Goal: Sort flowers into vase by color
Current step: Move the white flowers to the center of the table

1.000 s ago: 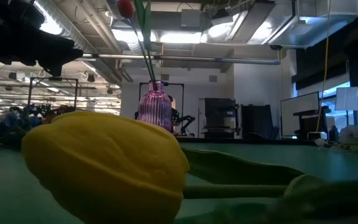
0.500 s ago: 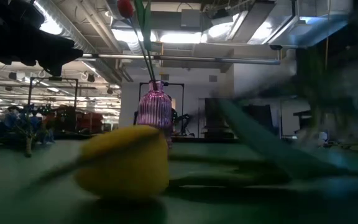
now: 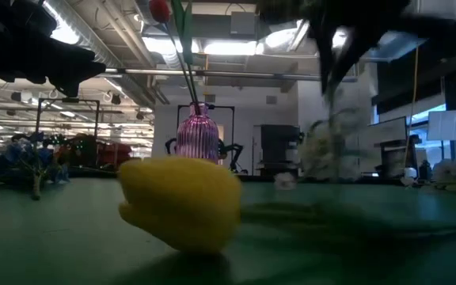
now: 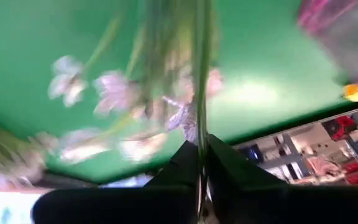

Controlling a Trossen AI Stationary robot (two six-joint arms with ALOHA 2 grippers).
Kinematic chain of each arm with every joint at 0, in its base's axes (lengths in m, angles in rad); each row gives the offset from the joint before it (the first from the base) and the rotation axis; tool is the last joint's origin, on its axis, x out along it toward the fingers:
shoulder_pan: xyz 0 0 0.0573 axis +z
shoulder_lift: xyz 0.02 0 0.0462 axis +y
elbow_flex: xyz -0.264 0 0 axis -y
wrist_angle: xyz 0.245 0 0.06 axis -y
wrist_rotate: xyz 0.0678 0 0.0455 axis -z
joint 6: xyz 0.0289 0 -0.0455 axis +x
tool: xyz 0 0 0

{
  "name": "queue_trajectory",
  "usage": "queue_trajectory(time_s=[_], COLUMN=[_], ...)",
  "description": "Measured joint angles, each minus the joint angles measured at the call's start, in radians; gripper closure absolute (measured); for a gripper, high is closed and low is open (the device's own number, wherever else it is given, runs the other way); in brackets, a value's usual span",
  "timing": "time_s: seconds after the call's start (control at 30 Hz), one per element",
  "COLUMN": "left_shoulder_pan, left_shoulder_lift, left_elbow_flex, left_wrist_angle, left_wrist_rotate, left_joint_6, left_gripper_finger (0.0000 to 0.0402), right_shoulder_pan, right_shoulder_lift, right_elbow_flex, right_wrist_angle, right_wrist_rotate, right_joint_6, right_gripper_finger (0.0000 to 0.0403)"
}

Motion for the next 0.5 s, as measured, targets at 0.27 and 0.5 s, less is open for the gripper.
queue_trajectory(time_s=[0.27,0.5], left_shoulder_pan=[0.0,0.0], left_shoulder_lift=[0.0,0.0], left_elbow_flex=[0.0,0.0], left_wrist_angle=[0.0,0.0], left_wrist_rotate=[0.0,0.0], left_joint_6=[0.0,0.0], left_gripper_finger=[0.0234,0.0234], right_shoulder_pan=[-0.131,-0.146], right_shoulder_lift=[0.0,0.0], right_elbow_flex=[-0.19,-0.223], right_wrist_angle=[0.335,0.549], right_wrist_rotate=[0.086,0.111], right_joint_6=[-0.342,-0.336], right_gripper_finger=[0.0383,0.0332])
